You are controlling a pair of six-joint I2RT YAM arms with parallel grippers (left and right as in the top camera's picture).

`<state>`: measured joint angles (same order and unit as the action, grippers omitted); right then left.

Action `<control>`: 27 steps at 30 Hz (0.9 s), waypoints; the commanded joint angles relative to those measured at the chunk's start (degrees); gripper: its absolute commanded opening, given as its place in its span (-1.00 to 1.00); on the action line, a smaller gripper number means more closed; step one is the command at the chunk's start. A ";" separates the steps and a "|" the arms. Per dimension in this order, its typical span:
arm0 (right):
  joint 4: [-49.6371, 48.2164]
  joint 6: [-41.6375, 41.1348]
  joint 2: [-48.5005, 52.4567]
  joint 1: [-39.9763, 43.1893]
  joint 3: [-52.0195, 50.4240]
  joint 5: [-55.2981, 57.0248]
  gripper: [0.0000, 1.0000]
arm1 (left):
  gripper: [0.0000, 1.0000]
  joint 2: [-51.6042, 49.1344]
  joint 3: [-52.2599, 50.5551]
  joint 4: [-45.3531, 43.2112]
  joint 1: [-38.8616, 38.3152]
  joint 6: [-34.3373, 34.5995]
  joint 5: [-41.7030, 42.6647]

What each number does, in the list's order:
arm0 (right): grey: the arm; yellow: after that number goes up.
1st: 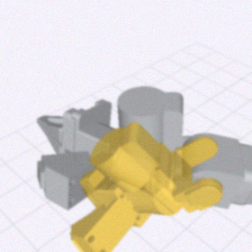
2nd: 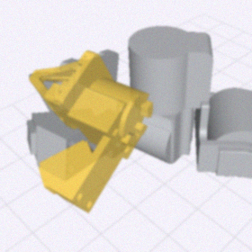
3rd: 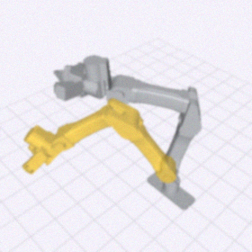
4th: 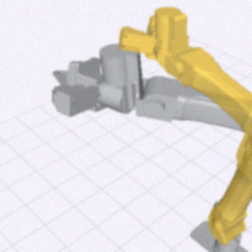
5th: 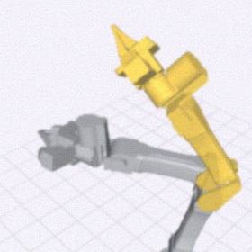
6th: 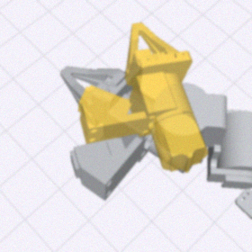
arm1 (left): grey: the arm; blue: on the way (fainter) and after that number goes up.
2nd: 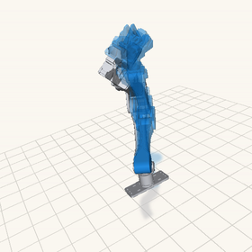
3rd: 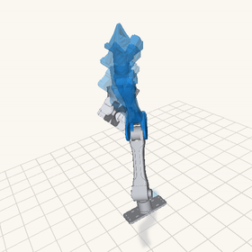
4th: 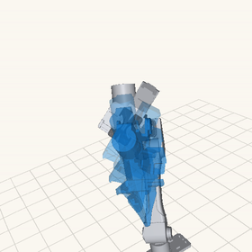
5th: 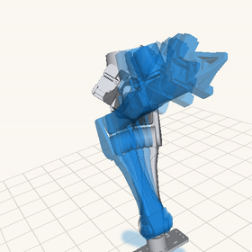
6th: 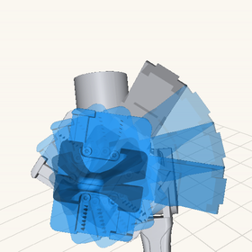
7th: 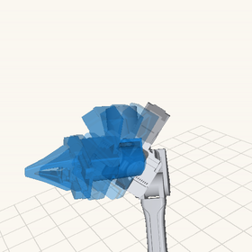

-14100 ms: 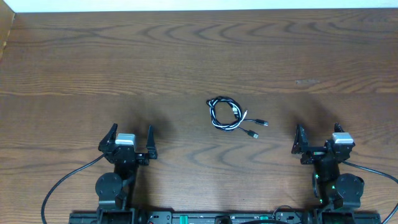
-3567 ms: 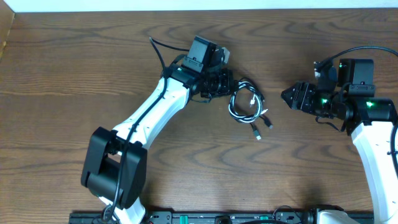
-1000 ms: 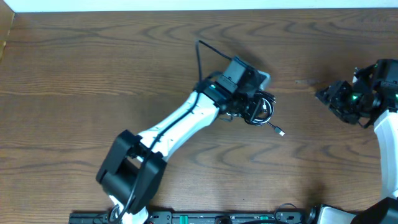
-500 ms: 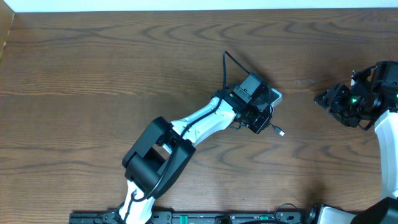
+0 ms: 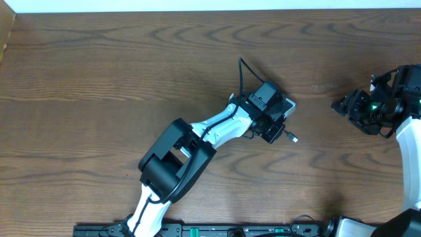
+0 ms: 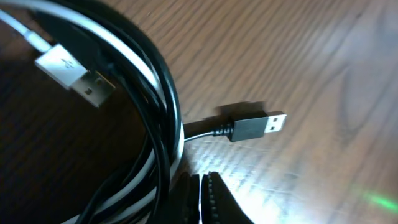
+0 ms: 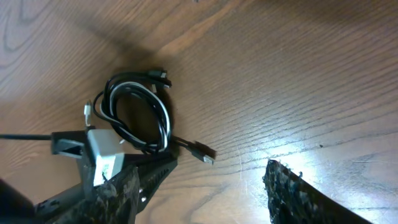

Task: Untangle cables

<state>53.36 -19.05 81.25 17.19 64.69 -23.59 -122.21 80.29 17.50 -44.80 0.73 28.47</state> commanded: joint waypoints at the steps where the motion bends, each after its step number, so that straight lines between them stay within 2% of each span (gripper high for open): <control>1: 0.26 0.96 -0.13 -0.44 0.02 -0.35 0.22 | -0.85 -1.05 0.42 -0.04 0.09 -0.87 -1.33; 6: 0.22 1.62 -0.13 -1.73 0.02 -0.48 0.22 | -0.85 0.02 0.55 -0.33 0.42 1.62 -1.31; 11: -0.22 4.02 -0.13 -3.67 0.02 -6.01 0.27 | -0.85 5.57 0.59 0.59 2.49 9.03 0.07; 17: -1.75 4.13 -0.13 -6.19 0.02 -6.56 0.27 | -0.85 15.21 0.59 1.81 6.43 14.47 9.70; 21: -2.36 4.11 -0.13 -6.32 0.02 -6.51 0.27 | -0.85 16.22 0.57 2.58 7.19 11.54 9.44; 23: -2.36 4.11 -0.13 -6.32 0.02 -6.25 0.27 | -0.85 14.75 0.57 2.58 6.93 5.27 9.44; 27: -2.34 4.09 -0.13 -6.29 0.02 -5.88 0.27 | -0.72 11.02 0.57 2.32 6.43 1.25 6.10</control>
<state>51.16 -15.86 81.25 11.22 64.69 -28.95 -107.20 80.47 19.57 -37.95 7.84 36.53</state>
